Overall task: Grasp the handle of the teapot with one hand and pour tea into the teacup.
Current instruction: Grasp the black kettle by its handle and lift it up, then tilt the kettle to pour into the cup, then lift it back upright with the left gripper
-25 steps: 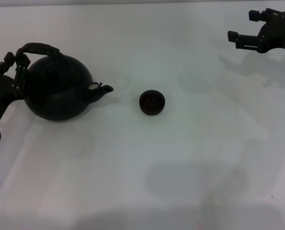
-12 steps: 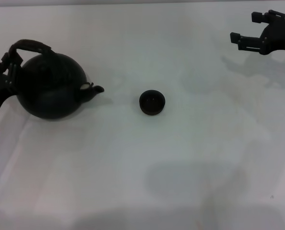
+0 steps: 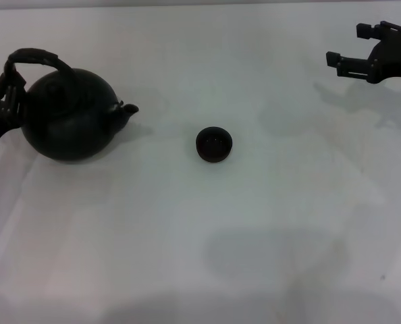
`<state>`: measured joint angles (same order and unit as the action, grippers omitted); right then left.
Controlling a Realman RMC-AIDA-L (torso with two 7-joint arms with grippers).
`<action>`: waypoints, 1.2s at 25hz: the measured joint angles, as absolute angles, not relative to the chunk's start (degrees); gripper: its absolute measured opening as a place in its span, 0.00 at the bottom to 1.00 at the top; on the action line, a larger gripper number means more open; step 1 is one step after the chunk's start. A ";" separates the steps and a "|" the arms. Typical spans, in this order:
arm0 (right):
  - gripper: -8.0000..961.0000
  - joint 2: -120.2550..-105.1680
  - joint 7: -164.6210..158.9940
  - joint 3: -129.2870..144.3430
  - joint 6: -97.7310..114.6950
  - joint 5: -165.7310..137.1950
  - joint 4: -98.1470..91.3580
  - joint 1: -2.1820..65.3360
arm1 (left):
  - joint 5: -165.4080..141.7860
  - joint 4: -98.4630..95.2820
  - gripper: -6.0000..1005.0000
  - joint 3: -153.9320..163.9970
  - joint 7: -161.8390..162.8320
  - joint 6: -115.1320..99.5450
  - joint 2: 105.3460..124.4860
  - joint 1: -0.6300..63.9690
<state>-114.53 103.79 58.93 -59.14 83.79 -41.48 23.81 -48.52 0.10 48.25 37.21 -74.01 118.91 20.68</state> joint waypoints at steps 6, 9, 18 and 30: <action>0.91 -114.67 103.97 58.68 -59.07 83.79 -41.48 23.95 | -48.93 -0.63 0.16 48.60 39.13 -73.86 118.86 20.85; 0.91 -114.73 103.98 58.69 -58.69 83.81 -41.48 24.12 | -49.60 -2.65 0.15 48.81 41.33 -73.57 118.68 20.93; 0.91 -114.80 104.69 58.71 -58.56 84.30 -41.11 24.08 | -59.55 -14.57 0.14 49.70 51.45 -67.59 119.12 20.74; 0.91 -114.78 108.26 58.71 -58.39 88.92 -38.49 23.87 | -69.14 -39.97 0.14 64.81 70.66 -51.29 118.87 18.76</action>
